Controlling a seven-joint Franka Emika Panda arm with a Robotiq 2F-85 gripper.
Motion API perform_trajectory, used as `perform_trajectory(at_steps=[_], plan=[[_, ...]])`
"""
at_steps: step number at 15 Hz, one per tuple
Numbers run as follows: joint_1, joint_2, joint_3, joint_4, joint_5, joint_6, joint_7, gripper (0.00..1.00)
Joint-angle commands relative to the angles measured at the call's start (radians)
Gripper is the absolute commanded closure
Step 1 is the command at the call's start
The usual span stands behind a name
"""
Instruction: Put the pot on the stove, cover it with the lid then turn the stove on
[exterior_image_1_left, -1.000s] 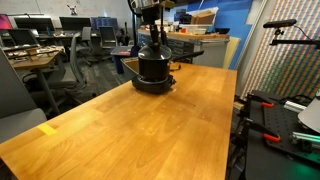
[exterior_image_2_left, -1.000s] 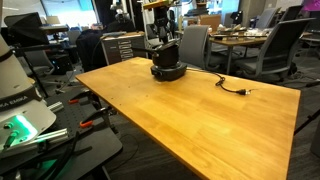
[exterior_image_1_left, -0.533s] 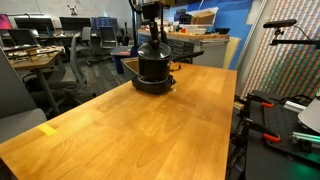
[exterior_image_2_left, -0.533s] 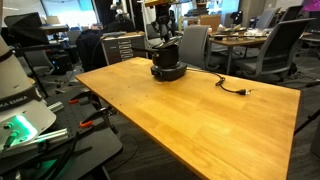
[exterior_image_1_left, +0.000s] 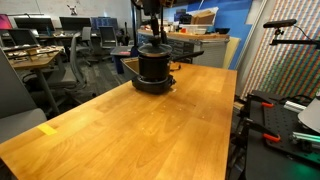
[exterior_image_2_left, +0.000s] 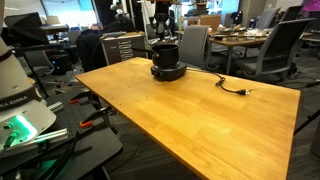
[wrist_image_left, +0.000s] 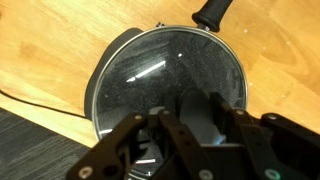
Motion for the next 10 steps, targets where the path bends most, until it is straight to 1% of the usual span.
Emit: perform_trajectory(at_steps=[1,6,10], plan=[[-0.018,0.063,0.012,0.104,0.039,-0.091,-0.038,0.85],[-0.025,0.118,0.015,0.154,0.064,-0.092,-0.060,0.85],[-0.040,0.125,0.016,0.182,0.094,-0.102,-0.074,0.85]])
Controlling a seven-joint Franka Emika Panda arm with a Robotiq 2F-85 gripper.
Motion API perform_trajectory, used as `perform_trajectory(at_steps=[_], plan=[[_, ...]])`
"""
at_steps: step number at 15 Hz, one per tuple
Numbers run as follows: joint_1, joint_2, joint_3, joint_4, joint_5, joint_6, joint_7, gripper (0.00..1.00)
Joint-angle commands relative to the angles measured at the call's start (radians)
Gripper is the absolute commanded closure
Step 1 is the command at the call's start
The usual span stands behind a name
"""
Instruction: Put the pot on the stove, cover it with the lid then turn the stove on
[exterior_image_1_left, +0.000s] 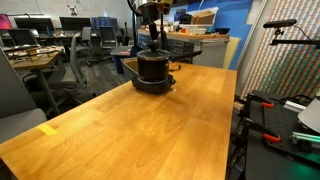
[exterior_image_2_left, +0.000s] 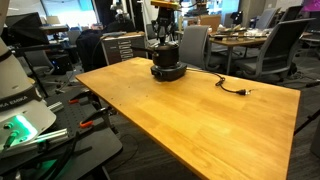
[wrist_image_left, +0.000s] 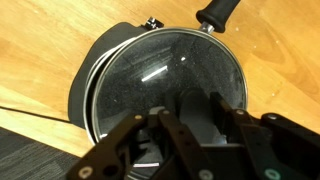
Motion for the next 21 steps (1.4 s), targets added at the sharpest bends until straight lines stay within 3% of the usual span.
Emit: perform_trajectory(at_steps=[1,10,21], plan=[[-0.026,0.023,0.015,0.080,0.035,-0.053,-0.031,0.85],[-0.028,0.063,0.014,0.185,0.028,-0.202,-0.071,0.85],[-0.026,0.209,0.024,0.373,0.026,-0.210,-0.101,0.85]])
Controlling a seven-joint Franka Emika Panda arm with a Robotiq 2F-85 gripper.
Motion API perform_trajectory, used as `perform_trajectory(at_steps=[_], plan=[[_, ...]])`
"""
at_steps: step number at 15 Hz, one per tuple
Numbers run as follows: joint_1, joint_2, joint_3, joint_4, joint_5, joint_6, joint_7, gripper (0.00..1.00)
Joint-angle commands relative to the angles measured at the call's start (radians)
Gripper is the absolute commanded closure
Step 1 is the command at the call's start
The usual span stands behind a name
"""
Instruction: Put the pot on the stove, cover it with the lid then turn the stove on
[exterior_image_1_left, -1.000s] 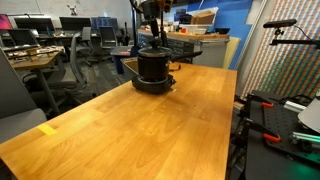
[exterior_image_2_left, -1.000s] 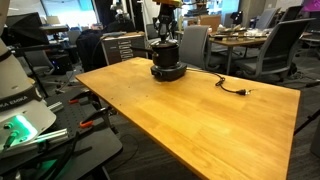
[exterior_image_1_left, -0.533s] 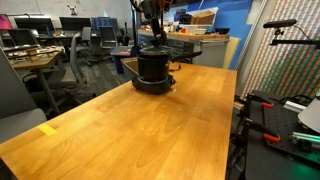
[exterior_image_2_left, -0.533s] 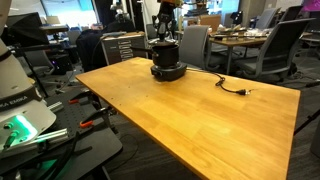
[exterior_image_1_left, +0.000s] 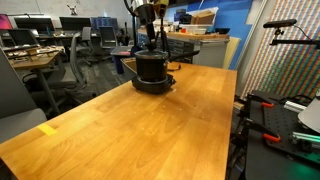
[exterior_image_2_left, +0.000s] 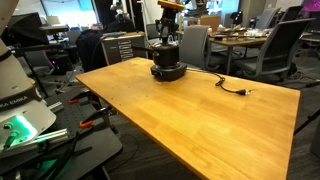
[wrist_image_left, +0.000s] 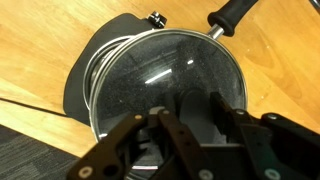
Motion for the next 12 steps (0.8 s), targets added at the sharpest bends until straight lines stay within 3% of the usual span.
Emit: perform_trajectory(at_steps=[1,12], plan=[[-0.009,0.050,0.003,0.114,0.017,-0.043,-0.018,0.85],[-0.019,0.083,0.003,0.141,-0.003,-0.106,-0.027,0.85]])
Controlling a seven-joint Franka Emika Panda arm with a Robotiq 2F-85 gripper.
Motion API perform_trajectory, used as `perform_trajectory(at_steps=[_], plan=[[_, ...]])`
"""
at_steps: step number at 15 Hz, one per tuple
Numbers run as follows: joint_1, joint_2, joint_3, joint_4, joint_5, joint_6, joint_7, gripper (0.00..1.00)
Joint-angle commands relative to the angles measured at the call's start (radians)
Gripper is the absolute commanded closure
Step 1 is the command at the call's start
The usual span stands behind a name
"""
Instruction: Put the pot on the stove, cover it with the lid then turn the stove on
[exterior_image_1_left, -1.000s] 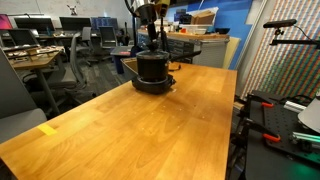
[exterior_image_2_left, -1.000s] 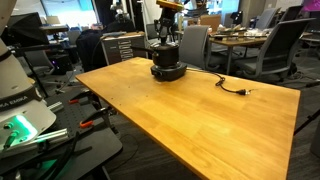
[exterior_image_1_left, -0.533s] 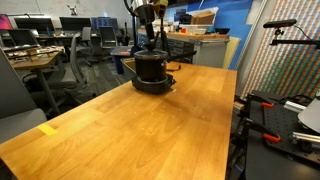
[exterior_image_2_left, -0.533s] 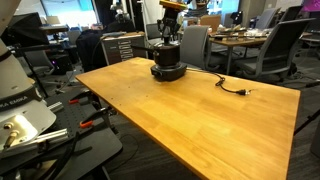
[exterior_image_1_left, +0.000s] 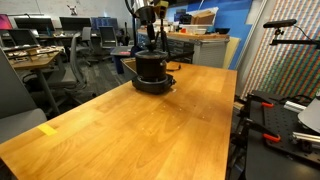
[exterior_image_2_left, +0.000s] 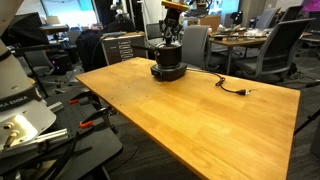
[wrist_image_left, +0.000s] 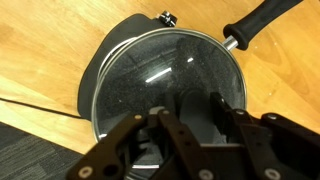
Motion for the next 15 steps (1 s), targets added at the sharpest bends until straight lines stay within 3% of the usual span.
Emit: perform_trajectory(at_steps=[1,2,3,5,6,7,8,12,15], plan=[[0.004,0.016,0.006,0.039,-0.013,-0.088,-0.047,0.71],[0.009,0.012,0.006,0.036,-0.021,-0.110,-0.057,0.35],[0.012,0.011,0.006,0.036,-0.025,-0.129,-0.070,0.35],[0.023,0.006,0.002,0.032,-0.042,-0.171,-0.091,0.21],[0.027,0.003,0.000,0.027,-0.054,-0.180,-0.100,0.62],[0.031,0.002,-0.002,0.023,-0.063,-0.189,-0.106,0.57],[0.032,0.003,-0.002,0.023,-0.072,-0.199,-0.113,0.15],[0.037,-0.032,-0.005,0.010,-0.100,-0.217,-0.126,0.00],[0.023,-0.106,-0.010,-0.024,-0.110,-0.206,-0.096,0.00]])
